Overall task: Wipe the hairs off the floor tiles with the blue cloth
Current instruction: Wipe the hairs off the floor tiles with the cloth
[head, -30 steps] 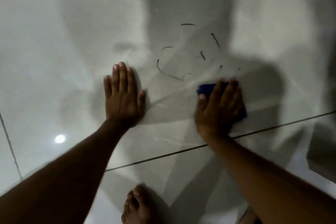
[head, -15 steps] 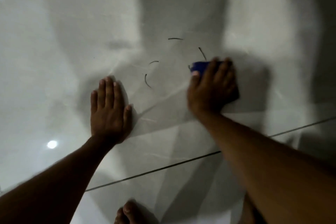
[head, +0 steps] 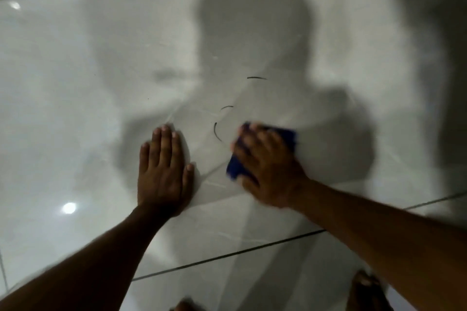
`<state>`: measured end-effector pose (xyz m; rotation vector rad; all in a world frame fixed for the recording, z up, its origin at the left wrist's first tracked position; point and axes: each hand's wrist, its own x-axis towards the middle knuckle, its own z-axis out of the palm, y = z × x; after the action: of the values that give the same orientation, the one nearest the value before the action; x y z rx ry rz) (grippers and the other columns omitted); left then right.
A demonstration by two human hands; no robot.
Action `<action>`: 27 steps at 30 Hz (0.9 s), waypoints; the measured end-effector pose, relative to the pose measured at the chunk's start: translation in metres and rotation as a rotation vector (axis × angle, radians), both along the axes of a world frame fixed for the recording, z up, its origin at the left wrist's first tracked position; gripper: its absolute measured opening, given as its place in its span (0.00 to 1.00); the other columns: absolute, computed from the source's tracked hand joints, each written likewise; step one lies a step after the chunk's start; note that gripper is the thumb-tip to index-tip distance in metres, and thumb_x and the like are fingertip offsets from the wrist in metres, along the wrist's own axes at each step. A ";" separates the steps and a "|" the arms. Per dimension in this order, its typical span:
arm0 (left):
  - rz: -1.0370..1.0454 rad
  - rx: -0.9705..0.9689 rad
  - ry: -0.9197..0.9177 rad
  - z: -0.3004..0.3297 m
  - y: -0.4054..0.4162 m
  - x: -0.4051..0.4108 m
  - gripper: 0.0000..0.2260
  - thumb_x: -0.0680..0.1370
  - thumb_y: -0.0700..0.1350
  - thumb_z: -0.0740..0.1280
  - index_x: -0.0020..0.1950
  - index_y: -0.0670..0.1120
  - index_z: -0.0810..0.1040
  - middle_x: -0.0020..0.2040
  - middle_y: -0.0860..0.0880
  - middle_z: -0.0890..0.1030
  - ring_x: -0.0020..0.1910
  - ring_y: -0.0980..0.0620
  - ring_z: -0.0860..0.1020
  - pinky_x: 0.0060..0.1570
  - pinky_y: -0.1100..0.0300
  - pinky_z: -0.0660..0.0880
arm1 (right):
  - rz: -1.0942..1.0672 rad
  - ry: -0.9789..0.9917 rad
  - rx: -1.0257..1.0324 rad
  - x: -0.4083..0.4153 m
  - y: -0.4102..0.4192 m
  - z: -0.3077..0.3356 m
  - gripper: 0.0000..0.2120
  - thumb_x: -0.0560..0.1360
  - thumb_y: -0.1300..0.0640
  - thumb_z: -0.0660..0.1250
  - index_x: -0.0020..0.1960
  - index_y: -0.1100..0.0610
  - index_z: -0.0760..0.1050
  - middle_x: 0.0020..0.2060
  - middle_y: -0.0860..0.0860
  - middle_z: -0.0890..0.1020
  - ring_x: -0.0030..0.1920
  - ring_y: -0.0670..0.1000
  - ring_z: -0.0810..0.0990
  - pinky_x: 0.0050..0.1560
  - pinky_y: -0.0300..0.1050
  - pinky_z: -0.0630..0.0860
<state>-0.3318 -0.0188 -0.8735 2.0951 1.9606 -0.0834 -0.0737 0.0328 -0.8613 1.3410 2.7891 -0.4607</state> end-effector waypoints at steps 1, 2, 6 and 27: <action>-0.005 -0.006 0.003 0.000 -0.001 -0.001 0.32 0.81 0.55 0.49 0.80 0.38 0.50 0.81 0.36 0.50 0.81 0.39 0.46 0.78 0.40 0.48 | 0.331 -0.011 -0.051 0.007 0.005 0.004 0.32 0.78 0.39 0.58 0.76 0.54 0.63 0.77 0.59 0.64 0.77 0.64 0.60 0.76 0.62 0.56; -0.011 -0.006 0.010 0.000 0.000 -0.002 0.32 0.81 0.55 0.48 0.80 0.38 0.50 0.81 0.36 0.50 0.81 0.39 0.46 0.78 0.40 0.48 | 0.566 0.002 -0.045 0.017 0.028 0.005 0.31 0.78 0.39 0.57 0.76 0.53 0.64 0.77 0.59 0.64 0.77 0.63 0.60 0.76 0.62 0.56; -0.017 -0.003 0.011 -0.001 0.001 0.000 0.32 0.81 0.55 0.48 0.80 0.38 0.48 0.81 0.37 0.48 0.81 0.39 0.45 0.79 0.41 0.46 | 0.220 -0.060 0.139 -0.006 0.138 -0.006 0.32 0.78 0.38 0.59 0.75 0.55 0.66 0.76 0.61 0.66 0.75 0.65 0.64 0.73 0.64 0.63; -0.103 0.019 0.009 -0.002 0.001 -0.011 0.35 0.81 0.59 0.46 0.79 0.35 0.53 0.80 0.33 0.51 0.81 0.36 0.47 0.78 0.41 0.45 | 0.467 -0.037 0.018 -0.031 0.123 0.002 0.32 0.76 0.43 0.65 0.75 0.57 0.67 0.76 0.63 0.64 0.76 0.67 0.61 0.77 0.63 0.56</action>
<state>-0.3424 -0.0177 -0.8752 2.2113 1.8643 -0.0950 -0.1050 0.1559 -0.8595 0.6483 2.9412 -0.3828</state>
